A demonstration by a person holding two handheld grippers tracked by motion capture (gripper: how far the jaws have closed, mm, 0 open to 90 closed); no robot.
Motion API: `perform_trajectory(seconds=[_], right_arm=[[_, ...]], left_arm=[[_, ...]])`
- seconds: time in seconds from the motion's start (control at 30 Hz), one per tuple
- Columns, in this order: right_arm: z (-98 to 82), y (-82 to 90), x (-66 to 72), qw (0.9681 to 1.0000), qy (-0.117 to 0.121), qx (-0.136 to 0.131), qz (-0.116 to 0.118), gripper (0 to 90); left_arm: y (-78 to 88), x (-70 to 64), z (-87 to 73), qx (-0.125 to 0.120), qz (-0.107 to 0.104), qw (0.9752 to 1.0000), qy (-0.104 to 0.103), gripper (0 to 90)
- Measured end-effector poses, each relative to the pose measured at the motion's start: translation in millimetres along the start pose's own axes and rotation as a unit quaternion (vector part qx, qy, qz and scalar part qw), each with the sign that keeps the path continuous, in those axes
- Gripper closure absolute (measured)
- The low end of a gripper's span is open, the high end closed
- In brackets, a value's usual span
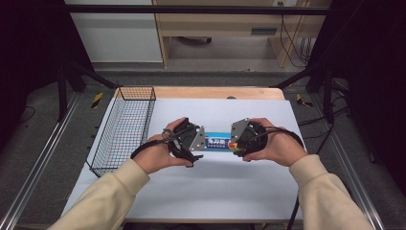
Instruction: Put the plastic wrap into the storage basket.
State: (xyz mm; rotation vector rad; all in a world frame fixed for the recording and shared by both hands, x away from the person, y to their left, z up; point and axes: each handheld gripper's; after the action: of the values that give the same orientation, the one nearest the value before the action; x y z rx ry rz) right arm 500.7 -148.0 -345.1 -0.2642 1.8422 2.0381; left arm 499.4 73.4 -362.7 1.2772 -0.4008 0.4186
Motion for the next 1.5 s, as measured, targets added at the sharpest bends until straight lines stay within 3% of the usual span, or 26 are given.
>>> perform_trajectory(seconds=[0.2, 0.37, 0.57, 0.67, 0.83, 1.0, 1.1, 1.13, 1.17, 1.3, 1.4, 1.5], right_arm=[[2.1, 7.2, 1.9, 1.0000, 0.008, 0.001, 0.002, 30.9], [5.4, 10.0, 1.8, 0.9999, 0.013, -0.001, 0.002, 31.0], [6.8, 11.1, 1.9, 0.9999, 0.011, -0.002, 0.005, 31.1], [7.2, 10.0, 2.0, 0.9999, 0.012, -0.005, 0.003, 31.1], [7.3, 7.9, 2.6, 0.9998, 0.013, -0.007, 0.010, 30.9], [9.0, 1.8, 6.0, 0.9996, 0.022, -0.015, -0.001, 30.5], [11.0, 0.0, 7.7, 0.9995, 0.029, -0.009, -0.012, 25.5], [11.2, -1.4, 8.1, 0.9990, 0.032, -0.002, -0.032, 14.1], [11.2, -1.4, 8.1, 0.9990, 0.032, -0.002, -0.032, 14.1], [-1.7, 0.7, 5.0, 0.9986, 0.024, 0.001, -0.046, 7.5], [-26.8, 1.4, 1.0, 0.9985, -0.008, 0.003, -0.055, 6.6], [-35.7, -0.8, 0.8, 0.9985, -0.017, 0.004, -0.051, 6.8]], left_arm=[[-2.8, 2.6, 6.2, 0.008, -0.010, 0.9999, -0.010, 15.9], [-4.0, 3.0, 10.4, 0.027, -0.004, 0.9993, -0.027, 19.9], [-4.4, 4.4, 11.1, 0.035, -0.009, 0.9990, -0.028, 29.1], [-4.2, 3.3, 12.1, 0.042, -0.013, 0.9985, -0.032, 30.1], [-3.5, 0.9, 9.3, 0.035, -0.013, 0.9990, -0.026, 30.3], [-2.1, -5.3, 5.4, 0.042, 0.003, 0.9988, -0.024, 30.5], [-1.5, -5.0, 4.1, 0.043, 0.001, 0.9989, -0.020, 30.6], [-1.1, -4.9, 2.1, 0.043, 0.005, 0.9989, -0.018, 30.6], [-1.1, -4.9, 2.1, 0.043, 0.005, 0.9989, -0.018, 30.6], [-1.2, -4.6, -4.9, 0.046, 0.004, 0.9989, -0.010, 30.7], [-2.3, -5.0, -13.2, 0.052, 0.008, 0.9986, -0.009, 30.6], [-4.3, -4.7, -17.6, 0.051, 0.006, 0.9987, -0.004, 30.6]])
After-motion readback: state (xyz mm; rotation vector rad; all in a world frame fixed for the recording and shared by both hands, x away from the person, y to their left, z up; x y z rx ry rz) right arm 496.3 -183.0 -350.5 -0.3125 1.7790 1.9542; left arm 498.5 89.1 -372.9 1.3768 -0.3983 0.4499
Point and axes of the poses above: each handheld gripper's, and its own axes: y roughly backward along the jaws, z roughly out of its top, x roughly to its left, and after that the axes turned 15 degrees about x, right-handed
